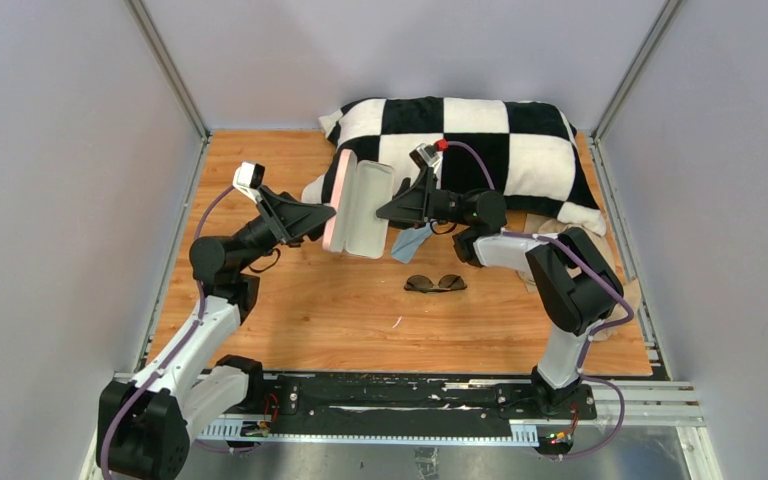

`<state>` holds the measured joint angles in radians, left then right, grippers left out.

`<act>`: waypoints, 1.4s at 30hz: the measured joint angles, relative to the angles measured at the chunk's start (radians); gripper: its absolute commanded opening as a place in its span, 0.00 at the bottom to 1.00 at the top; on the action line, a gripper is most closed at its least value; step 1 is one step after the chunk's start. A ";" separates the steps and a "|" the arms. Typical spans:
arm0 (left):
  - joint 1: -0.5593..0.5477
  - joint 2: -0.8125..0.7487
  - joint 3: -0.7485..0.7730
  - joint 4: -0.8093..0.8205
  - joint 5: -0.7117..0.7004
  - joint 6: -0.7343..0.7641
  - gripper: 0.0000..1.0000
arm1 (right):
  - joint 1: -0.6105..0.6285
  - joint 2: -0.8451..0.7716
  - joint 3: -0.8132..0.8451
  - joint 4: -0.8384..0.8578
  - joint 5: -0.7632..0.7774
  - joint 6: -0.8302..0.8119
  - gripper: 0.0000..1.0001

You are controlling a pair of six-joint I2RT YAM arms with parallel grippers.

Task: Organize the sunglasses
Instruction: Open the sunglasses at the center of the board, then place the sunglasses case at the center of the board.

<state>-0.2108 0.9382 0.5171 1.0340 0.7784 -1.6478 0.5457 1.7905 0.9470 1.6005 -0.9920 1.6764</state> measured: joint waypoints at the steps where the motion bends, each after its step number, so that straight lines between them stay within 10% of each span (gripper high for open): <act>1: 0.000 -0.001 0.000 -0.013 0.001 0.010 0.00 | 0.000 0.000 0.001 0.000 -0.001 -0.001 0.65; 11: -0.003 -0.089 0.067 -0.390 0.008 0.274 0.00 | 0.000 -0.002 0.003 -0.025 -0.033 -0.013 0.16; 13: -0.003 -0.092 0.074 -0.435 0.010 0.304 0.19 | 0.000 -0.004 0.003 -0.028 -0.036 -0.023 0.01; 16: -0.006 -0.093 0.087 -0.502 0.013 0.344 0.65 | -0.001 -0.003 -0.010 -0.050 -0.035 -0.041 0.00; 19: -0.010 -0.104 0.109 -0.631 0.004 0.435 0.88 | -0.001 -0.003 -0.051 -0.069 -0.026 -0.059 0.00; 30: -0.014 -0.106 0.600 -1.498 -0.394 0.977 1.00 | 0.006 -0.042 -0.282 -0.358 0.031 -0.223 0.00; 42: -0.014 -0.140 0.692 -1.774 -0.655 1.091 1.00 | 0.181 0.083 -0.063 -0.845 0.363 -0.516 0.00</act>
<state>-0.2249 0.7986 1.2095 -0.7403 0.1238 -0.5564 0.7269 1.8736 0.8837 0.7559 -0.6289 1.1603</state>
